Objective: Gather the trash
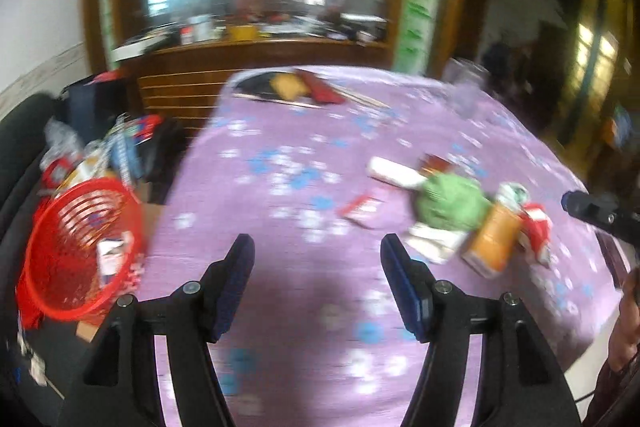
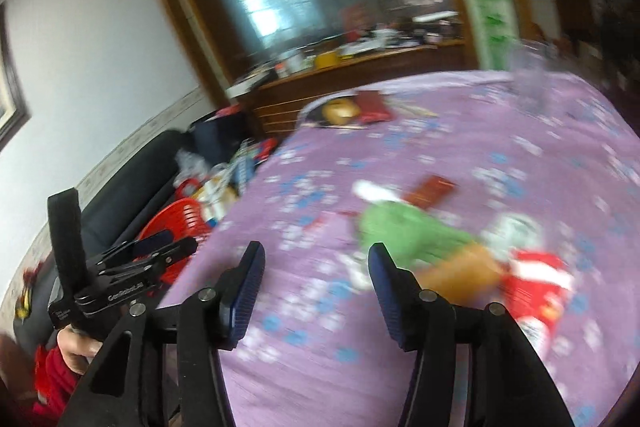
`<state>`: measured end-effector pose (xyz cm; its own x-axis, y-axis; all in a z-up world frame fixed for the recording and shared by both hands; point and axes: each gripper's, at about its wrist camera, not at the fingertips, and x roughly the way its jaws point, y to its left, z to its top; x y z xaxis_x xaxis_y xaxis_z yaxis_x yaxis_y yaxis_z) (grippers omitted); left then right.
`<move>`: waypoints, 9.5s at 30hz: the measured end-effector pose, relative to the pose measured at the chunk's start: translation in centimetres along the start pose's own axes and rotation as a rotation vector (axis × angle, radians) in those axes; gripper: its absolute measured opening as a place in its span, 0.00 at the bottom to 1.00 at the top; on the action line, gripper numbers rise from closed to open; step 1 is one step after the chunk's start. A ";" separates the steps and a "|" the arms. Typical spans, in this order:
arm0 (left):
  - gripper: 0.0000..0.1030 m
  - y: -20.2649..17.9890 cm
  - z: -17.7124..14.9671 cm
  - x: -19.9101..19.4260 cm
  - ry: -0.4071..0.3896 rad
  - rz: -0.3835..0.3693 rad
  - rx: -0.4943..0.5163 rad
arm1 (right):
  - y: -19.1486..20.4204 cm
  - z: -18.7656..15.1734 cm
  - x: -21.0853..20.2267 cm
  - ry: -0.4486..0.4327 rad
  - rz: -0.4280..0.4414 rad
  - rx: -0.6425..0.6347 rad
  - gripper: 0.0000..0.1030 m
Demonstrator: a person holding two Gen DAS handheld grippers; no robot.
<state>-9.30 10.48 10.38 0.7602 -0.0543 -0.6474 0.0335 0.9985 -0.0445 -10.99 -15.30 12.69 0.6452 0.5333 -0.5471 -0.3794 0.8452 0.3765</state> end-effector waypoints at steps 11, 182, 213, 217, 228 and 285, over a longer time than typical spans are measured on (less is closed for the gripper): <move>0.63 -10.8 -0.9 1.2 0.081 -0.113 0.190 | -8.3 -2.9 -6.2 -0.069 -0.058 0.152 0.57; 0.44 3.3 -4.0 0.0 -0.034 0.008 -0.098 | 5.3 -4.1 7.2 0.174 -0.105 -0.152 0.48; 0.44 -1.8 -1.6 0.2 0.039 0.119 -0.088 | -1.0 -4.8 4.6 0.110 0.019 -0.090 0.49; 0.44 -2.1 -1.4 0.3 0.046 0.131 -0.091 | -1.3 -5.1 4.4 0.106 0.037 -0.087 0.49; 0.44 -2.7 -0.7 1.0 0.063 0.153 -0.096 | -2.5 -5.3 4.0 0.101 0.062 -0.076 0.49; 0.45 28.7 -3.8 -3.0 -0.084 0.271 -0.464 | 30.7 3.4 26.8 0.341 0.314 -0.347 0.55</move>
<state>-13.07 39.21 8.12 0.7520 0.2243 -0.6199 -0.4463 0.8653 -0.2283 -3.12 24.77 12.11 0.2385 0.6929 -0.6805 -0.7502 0.5764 0.3240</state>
